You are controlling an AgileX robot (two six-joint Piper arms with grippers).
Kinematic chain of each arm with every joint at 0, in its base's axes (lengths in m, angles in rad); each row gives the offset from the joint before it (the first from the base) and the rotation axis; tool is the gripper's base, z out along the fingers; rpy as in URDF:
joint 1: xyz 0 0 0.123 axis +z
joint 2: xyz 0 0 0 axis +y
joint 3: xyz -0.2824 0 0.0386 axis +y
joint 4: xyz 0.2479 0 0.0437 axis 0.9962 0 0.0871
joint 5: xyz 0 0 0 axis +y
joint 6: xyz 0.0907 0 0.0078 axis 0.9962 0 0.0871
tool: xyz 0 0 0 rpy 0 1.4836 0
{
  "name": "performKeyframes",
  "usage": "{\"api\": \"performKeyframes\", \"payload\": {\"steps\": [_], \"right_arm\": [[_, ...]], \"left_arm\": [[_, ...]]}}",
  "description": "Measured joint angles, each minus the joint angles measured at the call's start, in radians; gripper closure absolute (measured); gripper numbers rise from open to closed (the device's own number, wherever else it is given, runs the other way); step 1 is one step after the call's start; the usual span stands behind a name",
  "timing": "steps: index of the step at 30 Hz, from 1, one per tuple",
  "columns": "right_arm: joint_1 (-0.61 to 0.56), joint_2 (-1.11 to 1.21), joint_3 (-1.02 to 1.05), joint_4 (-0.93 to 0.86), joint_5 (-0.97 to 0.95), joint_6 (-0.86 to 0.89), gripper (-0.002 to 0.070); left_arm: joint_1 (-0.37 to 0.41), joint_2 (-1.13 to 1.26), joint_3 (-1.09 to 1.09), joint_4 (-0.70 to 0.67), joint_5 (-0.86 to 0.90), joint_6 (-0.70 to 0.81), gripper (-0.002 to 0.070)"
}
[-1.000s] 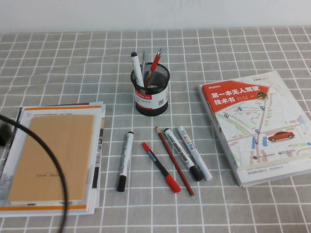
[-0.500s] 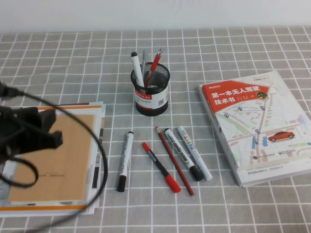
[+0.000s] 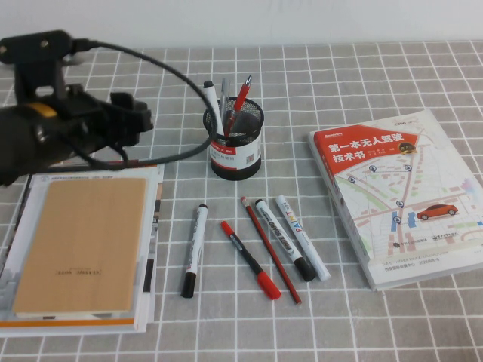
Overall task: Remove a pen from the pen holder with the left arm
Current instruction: 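Take a marker out of the pen holder and lay it on the table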
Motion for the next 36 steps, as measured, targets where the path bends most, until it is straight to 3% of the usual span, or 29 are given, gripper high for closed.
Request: {"api": "performKeyframes", "payload": {"steps": [7,11,14,20,21,26,32,34,36], "right_arm": [[0.000,0.000,0.000,0.000,0.000,0.000,0.0689],[0.000,0.000,0.000,0.000,0.000,0.000,0.0689],[0.000,0.000,0.000,0.000,0.000,0.000,0.0689],[0.000,0.000,0.000,0.000,0.000,0.000,0.0689],[0.000,0.000,0.000,0.000,0.000,0.000,0.0689],[0.000,0.000,0.000,0.000,0.000,0.000,0.0689],[0.000,0.000,0.000,0.000,0.000,0.000,0.0689],[0.000,0.000,0.000,0.000,0.000,0.000,0.0689],[0.000,0.000,0.000,0.000,0.000,0.000,0.0689]], "left_arm": [[-0.029,0.157,-0.113,0.076,-0.022,-0.014,0.0244],[-0.069,0.195,-0.116,0.184,-0.044,-0.102,0.0245],[-0.091,0.200,-0.116,0.342,-0.054,-0.250,0.0246],[-0.098,0.179,-0.116,0.747,-0.163,-0.756,0.0284],[-0.094,0.173,-0.118,0.764,-0.183,-0.786,0.0288],[-0.044,0.169,-0.120,0.782,-0.220,-0.878,0.0294],[-0.011,0.169,-0.120,0.711,-0.197,-0.922,0.0293],[-0.022,0.169,-0.120,0.632,-0.170,-0.849,0.0293],[-0.046,0.169,-0.120,0.461,-0.127,-0.627,0.0297]]}}
